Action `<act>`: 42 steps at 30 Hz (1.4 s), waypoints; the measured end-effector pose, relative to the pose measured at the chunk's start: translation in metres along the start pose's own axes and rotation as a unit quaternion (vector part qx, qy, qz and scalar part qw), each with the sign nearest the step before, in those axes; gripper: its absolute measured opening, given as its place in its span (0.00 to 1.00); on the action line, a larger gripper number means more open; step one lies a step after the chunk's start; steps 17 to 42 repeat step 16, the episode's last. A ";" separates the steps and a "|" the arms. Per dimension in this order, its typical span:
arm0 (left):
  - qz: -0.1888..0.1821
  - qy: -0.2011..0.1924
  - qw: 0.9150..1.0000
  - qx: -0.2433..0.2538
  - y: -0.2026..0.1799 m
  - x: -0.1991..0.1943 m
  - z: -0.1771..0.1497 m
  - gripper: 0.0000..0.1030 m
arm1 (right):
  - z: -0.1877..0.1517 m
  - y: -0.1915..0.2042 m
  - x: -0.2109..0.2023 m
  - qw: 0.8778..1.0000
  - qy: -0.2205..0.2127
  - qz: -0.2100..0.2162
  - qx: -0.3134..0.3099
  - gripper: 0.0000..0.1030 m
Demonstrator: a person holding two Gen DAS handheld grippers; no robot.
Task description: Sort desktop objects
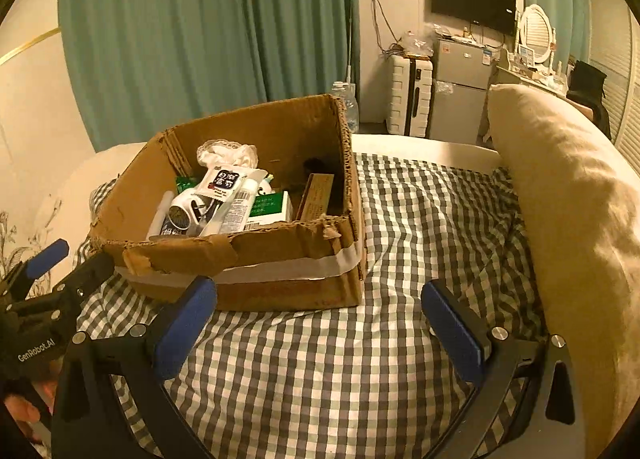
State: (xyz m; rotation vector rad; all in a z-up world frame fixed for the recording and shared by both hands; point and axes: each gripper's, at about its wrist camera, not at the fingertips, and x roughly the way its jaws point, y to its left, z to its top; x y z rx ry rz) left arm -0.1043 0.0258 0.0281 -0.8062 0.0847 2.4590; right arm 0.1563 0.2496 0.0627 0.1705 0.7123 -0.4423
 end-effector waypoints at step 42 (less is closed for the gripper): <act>0.030 0.020 0.999 0.028 -0.004 0.010 -0.009 1.00 | -0.003 0.005 0.000 1.000 0.000 0.000 -0.010 1.00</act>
